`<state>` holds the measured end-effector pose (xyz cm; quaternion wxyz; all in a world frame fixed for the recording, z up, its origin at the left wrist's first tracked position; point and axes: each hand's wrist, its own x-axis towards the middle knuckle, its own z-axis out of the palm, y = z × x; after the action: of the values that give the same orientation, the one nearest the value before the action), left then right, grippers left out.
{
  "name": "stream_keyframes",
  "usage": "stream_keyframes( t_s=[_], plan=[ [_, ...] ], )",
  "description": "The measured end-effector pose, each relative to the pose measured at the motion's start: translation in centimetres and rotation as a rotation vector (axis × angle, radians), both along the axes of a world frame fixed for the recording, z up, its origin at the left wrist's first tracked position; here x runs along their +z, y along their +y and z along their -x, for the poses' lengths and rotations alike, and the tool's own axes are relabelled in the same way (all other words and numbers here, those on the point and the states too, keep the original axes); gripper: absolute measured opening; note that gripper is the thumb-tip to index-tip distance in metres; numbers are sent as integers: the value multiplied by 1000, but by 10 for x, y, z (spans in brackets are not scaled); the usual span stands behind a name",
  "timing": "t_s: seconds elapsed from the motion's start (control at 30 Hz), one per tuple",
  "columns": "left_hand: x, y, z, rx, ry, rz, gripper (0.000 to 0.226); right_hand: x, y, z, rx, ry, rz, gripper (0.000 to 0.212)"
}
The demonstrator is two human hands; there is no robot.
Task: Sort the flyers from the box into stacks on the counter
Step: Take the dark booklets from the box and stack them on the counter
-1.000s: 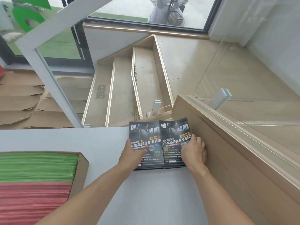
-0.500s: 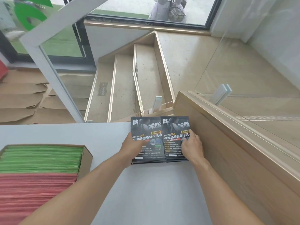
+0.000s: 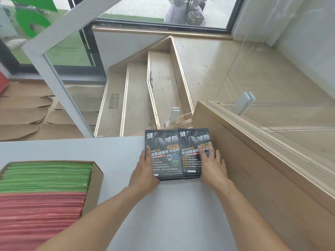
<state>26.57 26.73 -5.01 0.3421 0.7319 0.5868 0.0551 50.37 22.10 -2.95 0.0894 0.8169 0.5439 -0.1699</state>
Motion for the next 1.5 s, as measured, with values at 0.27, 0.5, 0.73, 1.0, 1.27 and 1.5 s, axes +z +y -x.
stream_keyframes(
  t_s=[0.27, 0.5, 0.73, 1.0, 1.27, 1.5],
  plan=[
    [0, 1, -3, 6, 16, -12, 117, -5, 0, -12, -16, 173, -117, 85],
    [-2, 4, -5, 7, 58, -26, 124, -6, 1, -20, 8, 194, -87, 87],
    [0, 8, 1, 17, 17, 17, 126, 7, 11, -31, 56, 160, 9, 91],
    [2, -1, 10, 59, -92, 119, 139, 12, 5, -34, 44, 179, -10, 88],
    [24, -36, 24, 131, -101, 157, 131, 27, 8, -35, 53, 175, 97, 91],
    [81, -105, 63, 149, -501, -225, 70, 79, 19, 29, 299, -45, 53, 101]
  ],
)
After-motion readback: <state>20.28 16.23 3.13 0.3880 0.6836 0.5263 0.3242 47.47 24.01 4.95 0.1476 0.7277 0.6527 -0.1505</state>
